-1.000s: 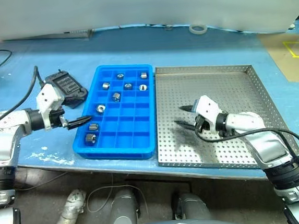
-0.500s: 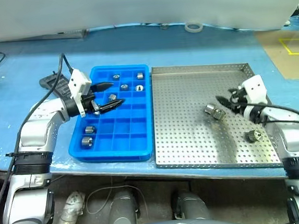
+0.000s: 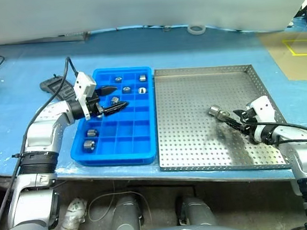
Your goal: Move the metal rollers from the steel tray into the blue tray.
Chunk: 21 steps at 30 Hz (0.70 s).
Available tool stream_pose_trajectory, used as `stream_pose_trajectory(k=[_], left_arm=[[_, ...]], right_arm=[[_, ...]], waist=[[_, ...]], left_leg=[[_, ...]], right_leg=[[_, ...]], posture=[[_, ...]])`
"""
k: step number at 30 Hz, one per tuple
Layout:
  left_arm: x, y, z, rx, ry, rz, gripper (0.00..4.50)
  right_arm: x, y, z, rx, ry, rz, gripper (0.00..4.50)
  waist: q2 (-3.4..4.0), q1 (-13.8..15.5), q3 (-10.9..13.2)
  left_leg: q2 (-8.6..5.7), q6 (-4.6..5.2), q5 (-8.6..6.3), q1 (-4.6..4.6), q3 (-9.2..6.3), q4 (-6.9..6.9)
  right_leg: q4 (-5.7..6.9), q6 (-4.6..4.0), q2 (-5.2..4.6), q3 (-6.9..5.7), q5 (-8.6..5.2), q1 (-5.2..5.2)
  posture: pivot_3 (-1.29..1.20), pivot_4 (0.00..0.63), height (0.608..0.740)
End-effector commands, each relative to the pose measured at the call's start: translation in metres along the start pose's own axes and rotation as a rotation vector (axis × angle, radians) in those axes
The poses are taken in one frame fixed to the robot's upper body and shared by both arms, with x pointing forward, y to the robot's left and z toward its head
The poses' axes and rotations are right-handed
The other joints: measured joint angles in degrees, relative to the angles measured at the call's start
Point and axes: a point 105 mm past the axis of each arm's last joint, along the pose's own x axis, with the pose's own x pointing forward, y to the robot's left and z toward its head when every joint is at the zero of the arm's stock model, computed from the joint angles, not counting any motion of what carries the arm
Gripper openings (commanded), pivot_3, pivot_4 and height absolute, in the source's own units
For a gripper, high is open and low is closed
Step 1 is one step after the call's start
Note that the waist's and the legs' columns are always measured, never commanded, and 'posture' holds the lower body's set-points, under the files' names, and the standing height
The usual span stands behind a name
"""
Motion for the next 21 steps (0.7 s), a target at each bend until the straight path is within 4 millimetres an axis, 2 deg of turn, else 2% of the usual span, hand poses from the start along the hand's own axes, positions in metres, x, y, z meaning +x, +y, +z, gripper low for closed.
stream_pose_trajectory(k=[1, 6, 14, 21], left_arm=[[0.002, -0.001, 0.014, 0.044, -0.028, -0.008, 4.36], [0.002, 0.001, 0.015, 0.043, -0.030, -0.004, 4.36], [0.002, 0.003, 0.013, 0.038, -0.028, 0.012, 4.36], [0.005, 0.003, 0.011, 0.027, -0.033, 0.013, 4.36]], right_arm=[[0.002, 0.002, 0.003, -0.019, -0.025, 0.000, 2.69], [0.009, 0.009, -0.002, -0.012, -0.017, 0.019, 2.69], [0.018, 0.005, 0.008, -0.033, -0.061, -0.003, 2.69], [0.028, 0.016, 0.011, -0.056, -0.074, 0.019, 2.69]], waist=[[0.00, -0.2, 0.0], [0.00, -0.4, 0.0], [0.00, -0.4, 0.0], [0.00, -0.3, 0.0]], left_leg=[[0.00, 0.04, 0.02, -0.01, 0.00, -0.01], [0.00, 0.19, 0.08, -0.01, 0.00, -0.01], [0.00, 0.02, -0.01, 0.02, 0.00, 0.04], [0.00, 0.06, -0.02, -0.02, 0.00, 0.01]], right_leg=[[0.00, 0.00, 0.00, 0.00, 0.00, -0.01], [-0.02, 0.00, 0.00, 0.00, 0.00, -0.01], [0.00, 0.00, 0.00, 0.00, 0.00, 0.03], [-0.03, 0.00, 0.00, 0.00, 0.00, 0.00]], posture=[[-0.16, 0.150, 0.740], [-0.15, 0.150, 0.740], [-0.14, 0.150, 0.740], [-0.14, 0.150, 0.740]])
